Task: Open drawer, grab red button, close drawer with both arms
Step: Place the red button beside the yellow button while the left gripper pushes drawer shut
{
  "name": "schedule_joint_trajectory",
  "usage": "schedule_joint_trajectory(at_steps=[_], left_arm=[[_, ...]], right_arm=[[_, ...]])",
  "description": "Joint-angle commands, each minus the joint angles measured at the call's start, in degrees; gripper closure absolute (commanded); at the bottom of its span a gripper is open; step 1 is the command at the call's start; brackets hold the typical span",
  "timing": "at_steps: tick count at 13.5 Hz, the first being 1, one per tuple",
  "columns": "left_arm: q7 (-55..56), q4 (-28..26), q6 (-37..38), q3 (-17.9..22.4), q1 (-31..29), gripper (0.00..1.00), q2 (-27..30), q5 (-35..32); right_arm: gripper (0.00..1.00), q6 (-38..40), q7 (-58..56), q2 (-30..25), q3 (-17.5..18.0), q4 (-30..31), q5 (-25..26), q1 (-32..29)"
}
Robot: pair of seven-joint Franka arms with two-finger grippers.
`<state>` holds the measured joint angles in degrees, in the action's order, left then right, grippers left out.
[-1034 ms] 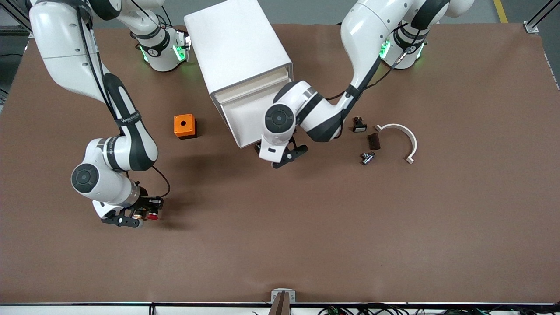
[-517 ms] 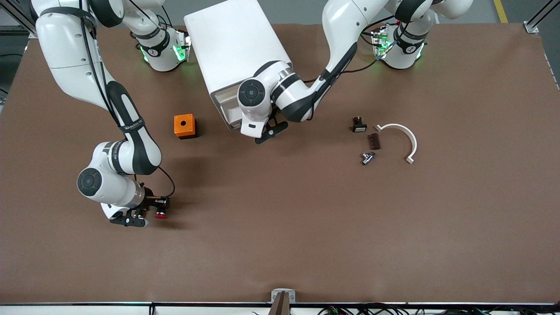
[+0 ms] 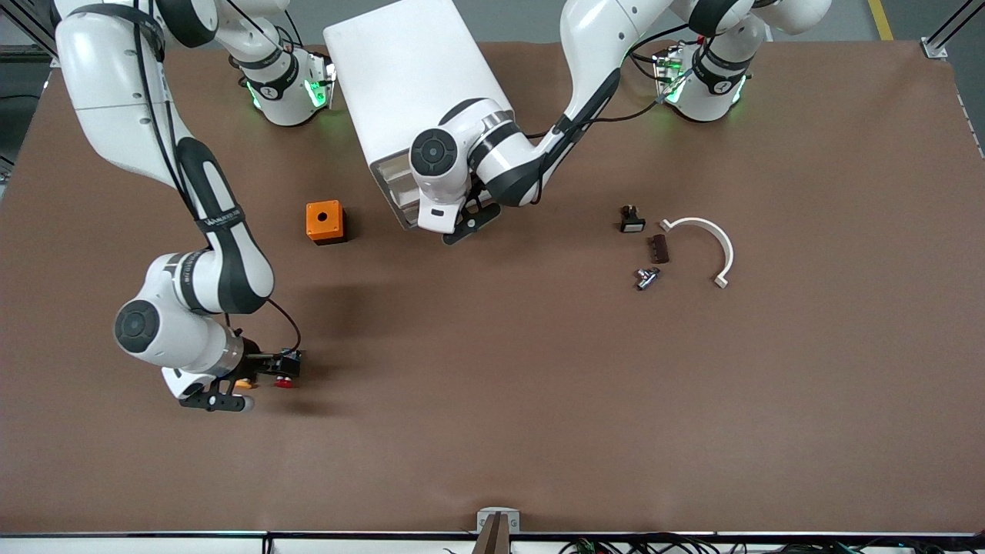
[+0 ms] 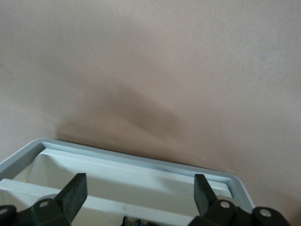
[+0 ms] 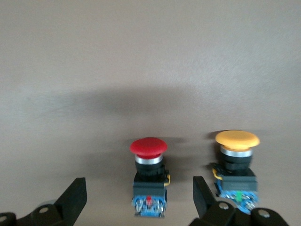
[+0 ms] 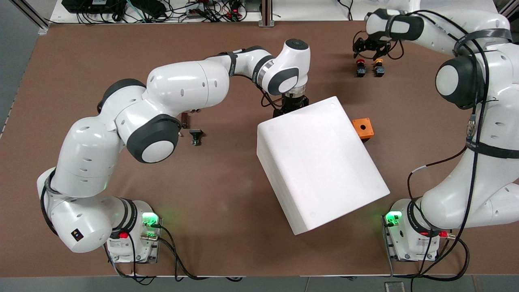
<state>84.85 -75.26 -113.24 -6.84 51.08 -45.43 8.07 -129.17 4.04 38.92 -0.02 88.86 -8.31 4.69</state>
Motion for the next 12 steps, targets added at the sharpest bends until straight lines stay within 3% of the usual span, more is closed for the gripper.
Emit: schedule_joint_trajectory(at_steps=[1, 4, 7, 12], left_arm=[[-1.08, -0.5, -0.66, 3.22, -2.2, 0.0, 2.35, -1.3], [-9.5, -0.23, -0.23, 7.36, -7.81, 0.0, 6.83, -1.22], [-15.13, -0.32, 0.21, 8.25, -16.68, 0.0, 11.58, -2.26], [-22.77, -0.32, 9.77, 8.25, -26.72, 0.0, 19.32, -13.59]], right_arm=[[0.0, 5.15, -3.93, -7.52, -1.29, -0.53, 0.58, -1.18], [0.0, 11.11, -3.77, -15.96, -3.05, -0.27, 1.28, -0.82], [0.0, 17.53, -2.72, -23.17, -3.23, -0.27, 3.65, -1.08], [0.0, 28.95, 0.17, -33.28, -3.23, -0.27, 5.06, -2.49]])
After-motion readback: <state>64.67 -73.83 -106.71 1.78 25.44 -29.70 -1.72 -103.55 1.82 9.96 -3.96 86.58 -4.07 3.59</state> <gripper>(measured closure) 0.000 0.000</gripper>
